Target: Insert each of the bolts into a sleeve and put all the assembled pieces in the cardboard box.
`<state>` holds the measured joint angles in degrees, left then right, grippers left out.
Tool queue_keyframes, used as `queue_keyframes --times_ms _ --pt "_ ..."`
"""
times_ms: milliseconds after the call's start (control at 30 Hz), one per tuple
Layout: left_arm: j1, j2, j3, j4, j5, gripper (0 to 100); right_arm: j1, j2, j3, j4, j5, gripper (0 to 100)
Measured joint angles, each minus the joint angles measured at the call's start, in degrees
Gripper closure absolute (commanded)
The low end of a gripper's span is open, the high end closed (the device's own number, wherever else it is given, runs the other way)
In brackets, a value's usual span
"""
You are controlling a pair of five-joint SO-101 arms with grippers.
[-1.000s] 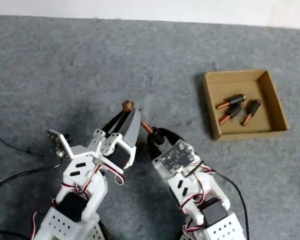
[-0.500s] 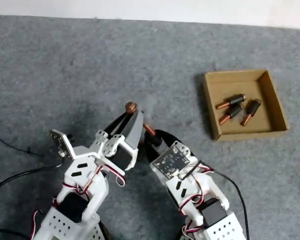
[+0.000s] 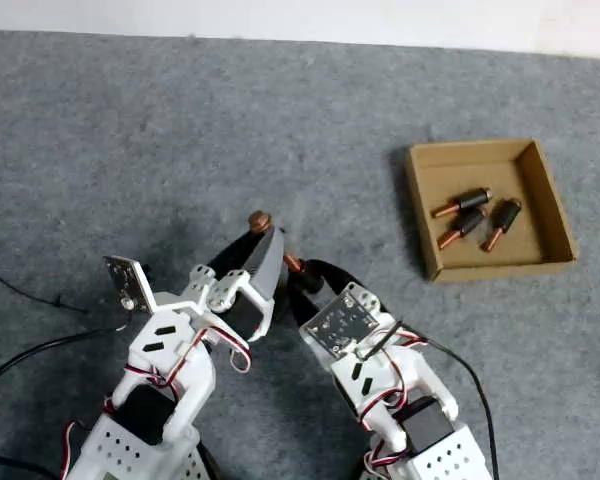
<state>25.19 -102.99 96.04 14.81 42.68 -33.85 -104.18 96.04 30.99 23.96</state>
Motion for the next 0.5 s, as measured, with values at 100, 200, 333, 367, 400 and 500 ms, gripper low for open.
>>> queue_keyframes --times_ms 100,200,333,367,400,500 --pt "0.0 0.0 0.0 0.44 0.26 99 0.0 0.0 0.0 0.0 0.0 99.3" --pt "0.0 0.0 0.0 0.44 0.26 99 0.0 0.0 0.0 0.0 0.0 99.3" --pt "0.0 0.0 0.0 1.49 0.35 99 0.0 0.09 0.0 0.0 0.09 99.3" --pt "0.09 0.0 0.0 2.02 0.35 99 0.0 0.09 0.0 0.0 0.09 99.3" --pt "0.18 -0.09 0.0 2.37 0.35 99 0.0 0.09 0.0 0.0 0.09 99.3" --pt "0.88 -0.09 0.0 3.69 0.44 99 0.0 0.09 0.0 0.0 0.09 99.3"
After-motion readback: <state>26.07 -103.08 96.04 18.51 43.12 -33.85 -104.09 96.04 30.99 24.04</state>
